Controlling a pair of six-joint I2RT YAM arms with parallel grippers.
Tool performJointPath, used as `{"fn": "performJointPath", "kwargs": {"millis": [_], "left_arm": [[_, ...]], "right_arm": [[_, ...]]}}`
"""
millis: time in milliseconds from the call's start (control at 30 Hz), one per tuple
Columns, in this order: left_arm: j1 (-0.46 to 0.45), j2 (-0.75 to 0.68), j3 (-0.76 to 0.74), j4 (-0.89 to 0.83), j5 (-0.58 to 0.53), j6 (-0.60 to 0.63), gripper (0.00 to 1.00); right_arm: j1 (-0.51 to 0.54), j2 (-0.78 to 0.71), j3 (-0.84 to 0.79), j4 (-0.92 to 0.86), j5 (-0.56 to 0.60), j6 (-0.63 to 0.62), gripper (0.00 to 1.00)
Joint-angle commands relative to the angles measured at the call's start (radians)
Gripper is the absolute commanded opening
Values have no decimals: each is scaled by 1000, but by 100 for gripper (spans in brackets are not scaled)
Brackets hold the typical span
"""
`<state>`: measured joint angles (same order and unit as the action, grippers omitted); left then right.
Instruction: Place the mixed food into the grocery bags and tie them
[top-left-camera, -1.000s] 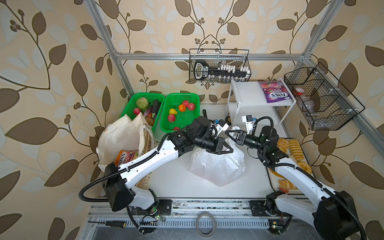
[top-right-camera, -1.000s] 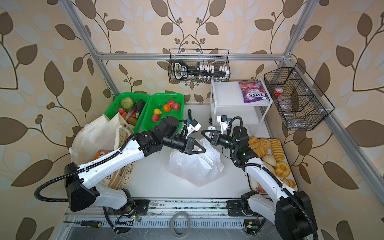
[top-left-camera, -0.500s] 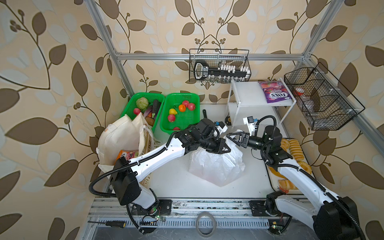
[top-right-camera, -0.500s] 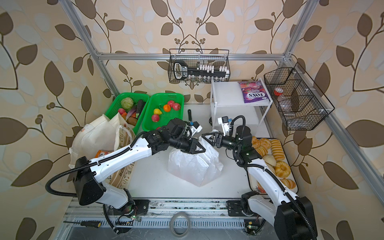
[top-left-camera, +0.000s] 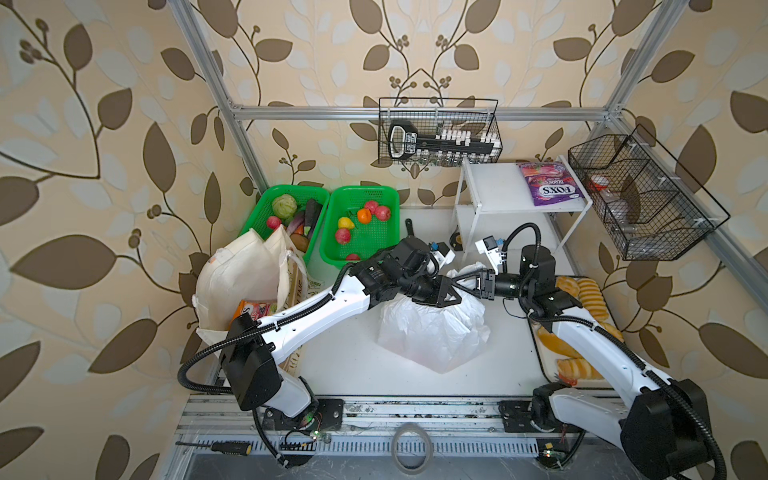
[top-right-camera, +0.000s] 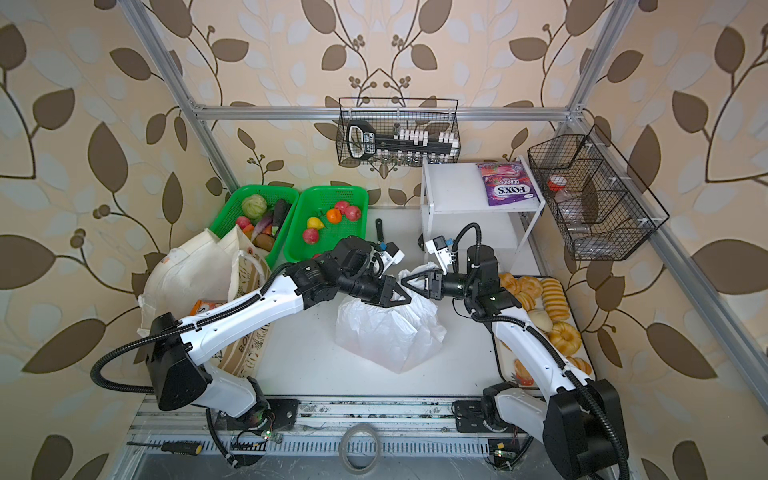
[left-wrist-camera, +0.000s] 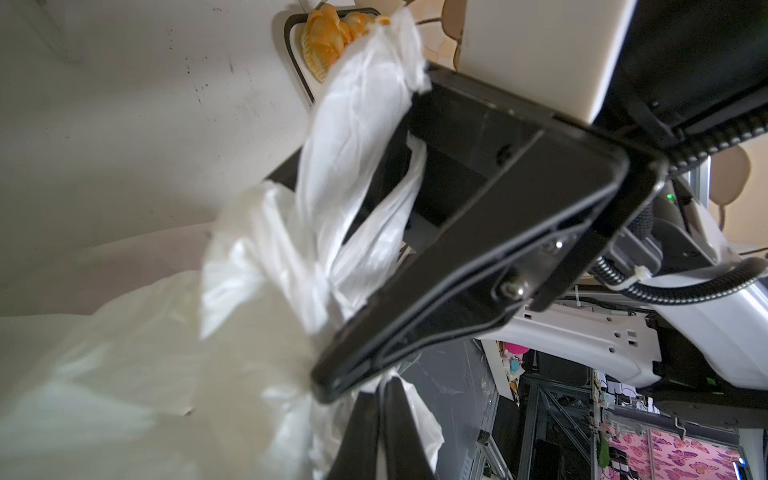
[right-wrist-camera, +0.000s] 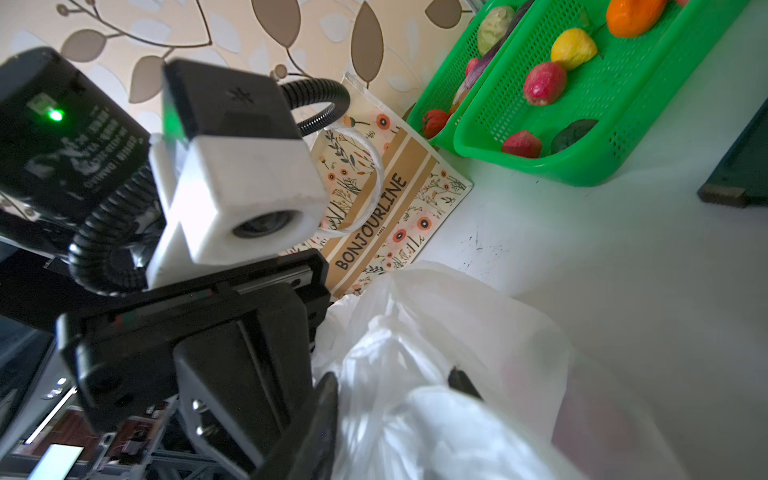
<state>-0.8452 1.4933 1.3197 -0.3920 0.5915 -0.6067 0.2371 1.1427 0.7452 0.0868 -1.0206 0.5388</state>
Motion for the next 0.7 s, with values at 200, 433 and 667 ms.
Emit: {"fn": "performJointPath", "kwargs": {"millis": [200, 433, 667], "left_arm": [[-6, -46, 41, -4, 12, 53, 33], [-5, -142, 107, -41, 1, 114, 58], [31, -205, 155, -192, -147, 230, 71]], "right_arm": [[10, -23, 31, 50, 24, -9, 4], [17, -32, 3, 135, 39, 20, 2], [28, -36, 0, 175, 35, 15, 1]]}}
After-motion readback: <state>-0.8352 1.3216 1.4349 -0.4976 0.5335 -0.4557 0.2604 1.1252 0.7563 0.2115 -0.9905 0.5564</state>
